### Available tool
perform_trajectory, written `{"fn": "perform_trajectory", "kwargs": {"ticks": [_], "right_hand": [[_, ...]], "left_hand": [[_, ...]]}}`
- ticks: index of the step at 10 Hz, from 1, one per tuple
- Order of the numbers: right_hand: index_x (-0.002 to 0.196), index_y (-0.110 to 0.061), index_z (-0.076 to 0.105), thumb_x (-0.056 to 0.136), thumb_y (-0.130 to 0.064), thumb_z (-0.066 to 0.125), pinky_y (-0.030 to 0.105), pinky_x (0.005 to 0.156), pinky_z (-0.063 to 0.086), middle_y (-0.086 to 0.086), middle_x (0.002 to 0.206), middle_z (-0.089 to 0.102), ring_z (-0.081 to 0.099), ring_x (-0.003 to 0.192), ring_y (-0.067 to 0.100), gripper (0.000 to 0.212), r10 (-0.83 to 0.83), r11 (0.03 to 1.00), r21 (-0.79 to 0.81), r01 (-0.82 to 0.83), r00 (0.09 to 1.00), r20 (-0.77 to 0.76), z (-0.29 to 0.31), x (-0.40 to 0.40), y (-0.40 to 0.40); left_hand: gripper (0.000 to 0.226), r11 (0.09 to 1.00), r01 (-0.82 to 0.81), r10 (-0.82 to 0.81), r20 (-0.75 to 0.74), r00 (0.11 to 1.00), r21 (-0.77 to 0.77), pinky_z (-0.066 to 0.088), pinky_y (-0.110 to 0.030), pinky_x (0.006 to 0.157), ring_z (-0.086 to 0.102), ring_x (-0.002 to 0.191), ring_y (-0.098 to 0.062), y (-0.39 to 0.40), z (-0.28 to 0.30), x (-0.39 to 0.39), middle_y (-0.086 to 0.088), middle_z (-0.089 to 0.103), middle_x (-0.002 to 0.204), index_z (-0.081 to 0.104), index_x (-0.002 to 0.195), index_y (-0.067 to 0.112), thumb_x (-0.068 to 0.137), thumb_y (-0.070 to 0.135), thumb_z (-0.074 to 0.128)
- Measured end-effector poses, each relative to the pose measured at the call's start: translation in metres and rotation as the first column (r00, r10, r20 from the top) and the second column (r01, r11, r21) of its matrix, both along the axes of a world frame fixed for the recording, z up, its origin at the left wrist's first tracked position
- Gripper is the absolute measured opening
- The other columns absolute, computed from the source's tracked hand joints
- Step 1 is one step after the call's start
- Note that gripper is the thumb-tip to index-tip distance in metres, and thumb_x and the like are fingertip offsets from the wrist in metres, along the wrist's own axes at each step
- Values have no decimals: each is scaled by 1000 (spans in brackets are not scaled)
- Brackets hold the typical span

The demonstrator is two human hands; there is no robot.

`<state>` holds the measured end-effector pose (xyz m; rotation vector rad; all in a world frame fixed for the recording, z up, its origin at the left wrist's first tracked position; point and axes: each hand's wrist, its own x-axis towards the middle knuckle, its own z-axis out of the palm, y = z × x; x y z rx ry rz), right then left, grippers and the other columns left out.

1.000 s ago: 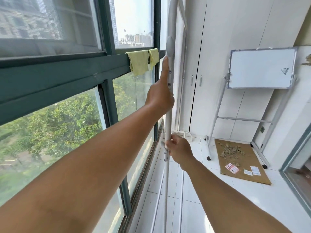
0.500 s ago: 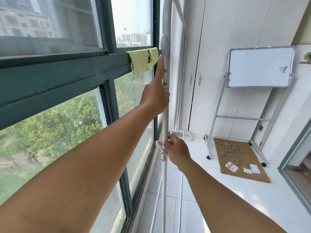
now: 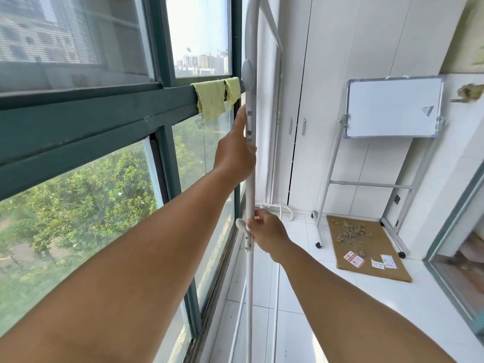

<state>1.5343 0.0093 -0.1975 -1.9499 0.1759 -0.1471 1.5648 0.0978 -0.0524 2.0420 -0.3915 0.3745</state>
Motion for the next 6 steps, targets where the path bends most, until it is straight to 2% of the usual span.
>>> {"fn": "perform_trajectory", "kwargs": {"ticks": [1,2,3,4,5,6], "right_hand": [[108,-11,60,90,-16,51,30,63,55,1,71,62,58,62,21,21,20,995,96,-16,999,-39,2,-4,-1],[112,-15,54,83,-21,64,18,46,49,-4,76,61,57,59,14,31,33,988,154,-20,996,-86,8,-12,2],[125,-20,47,78,-22,65,18,50,50,0,94,65,59,58,9,51,22,986,168,-7,996,-85,12,-15,0],[136,-17,43,79,-24,63,39,89,53,7,117,63,57,84,19,61,17,990,140,-8,998,-64,16,-24,-6],[136,-17,42,78,-27,61,38,81,49,4,111,61,53,77,18,61,-2,989,148,8,999,-43,22,-34,-10],[133,-18,43,78,-31,57,31,65,43,1,84,58,50,63,15,59,-20,991,134,23,999,-24,33,-47,-19]], "left_hand": [[69,1000,0,0,-20,1000,-23,41,-21,54,49,74,-8,-3,-1,-5,-12,55,122,8,144,39,94,4,39],[70,998,-19,15,-63,998,-65,50,-32,79,52,92,-17,-5,4,-11,-12,50,129,9,145,33,92,2,41],[73,994,-15,8,-62,998,-108,48,-36,91,53,101,-22,-6,11,-18,-12,48,132,8,146,29,91,4,47],[77,986,-37,20,-107,994,-163,48,-41,94,54,108,-24,-6,19,-31,-11,48,133,5,146,30,90,10,54],[77,976,-58,32,-125,992,-209,50,-37,89,58,102,-23,-7,22,-45,-9,52,126,6,146,29,89,13,56],[72,951,-108,65,-155,986,-289,45,-23,63,51,75,-9,-10,27,-63,-3,49,110,8,146,28,91,15,53]]}}
